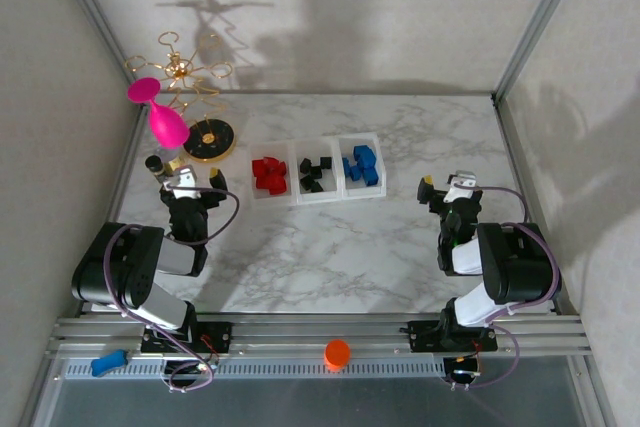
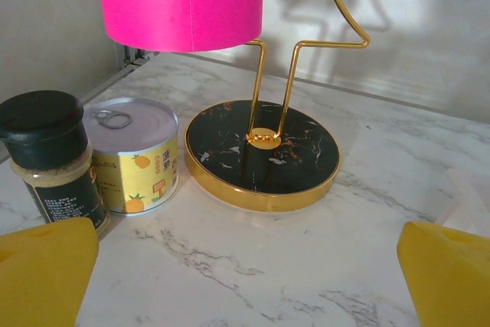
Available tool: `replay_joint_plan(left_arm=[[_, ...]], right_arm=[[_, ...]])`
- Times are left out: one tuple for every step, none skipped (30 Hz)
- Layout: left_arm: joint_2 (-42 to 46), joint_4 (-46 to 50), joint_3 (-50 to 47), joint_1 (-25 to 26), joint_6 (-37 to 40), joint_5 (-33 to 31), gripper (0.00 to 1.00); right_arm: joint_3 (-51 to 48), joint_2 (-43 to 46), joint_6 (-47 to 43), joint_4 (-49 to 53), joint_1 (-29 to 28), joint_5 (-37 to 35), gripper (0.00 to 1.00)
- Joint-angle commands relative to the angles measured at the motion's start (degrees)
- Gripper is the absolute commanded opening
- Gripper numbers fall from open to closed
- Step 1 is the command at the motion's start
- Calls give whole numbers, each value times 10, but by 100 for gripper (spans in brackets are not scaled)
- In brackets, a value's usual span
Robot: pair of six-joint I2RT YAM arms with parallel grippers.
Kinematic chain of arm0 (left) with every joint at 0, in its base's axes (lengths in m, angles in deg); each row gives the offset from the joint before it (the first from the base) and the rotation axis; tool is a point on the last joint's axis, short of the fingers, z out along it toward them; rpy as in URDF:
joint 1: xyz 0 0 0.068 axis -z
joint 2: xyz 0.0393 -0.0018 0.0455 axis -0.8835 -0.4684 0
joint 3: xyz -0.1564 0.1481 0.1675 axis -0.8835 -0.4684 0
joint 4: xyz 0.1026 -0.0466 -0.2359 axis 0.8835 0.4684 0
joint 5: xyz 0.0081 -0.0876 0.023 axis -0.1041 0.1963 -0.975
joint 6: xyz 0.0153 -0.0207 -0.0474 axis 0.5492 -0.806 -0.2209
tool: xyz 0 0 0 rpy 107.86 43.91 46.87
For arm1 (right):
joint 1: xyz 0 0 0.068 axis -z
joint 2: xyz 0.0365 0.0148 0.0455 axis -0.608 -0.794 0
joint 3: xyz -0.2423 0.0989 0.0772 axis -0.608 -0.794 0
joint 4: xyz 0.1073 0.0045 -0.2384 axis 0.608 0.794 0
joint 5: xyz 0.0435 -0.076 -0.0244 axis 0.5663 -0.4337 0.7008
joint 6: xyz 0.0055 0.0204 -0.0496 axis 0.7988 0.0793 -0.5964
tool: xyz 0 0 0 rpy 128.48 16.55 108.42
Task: Sort the legos into containers by color
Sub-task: Reset both arms
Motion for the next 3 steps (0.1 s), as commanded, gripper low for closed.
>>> replay_joint_plan(left_arm=[[-2,2,6,-3,-9,10,99],[-2,2,6,-3,-9,10,99],[-3,2,6,-3,-9,10,99]], right_arm=[[9,0,-8,-28,4,2,99],[9,-1,-9,-27,4,2,99],[9,-1,-8,-28,4,2,99]])
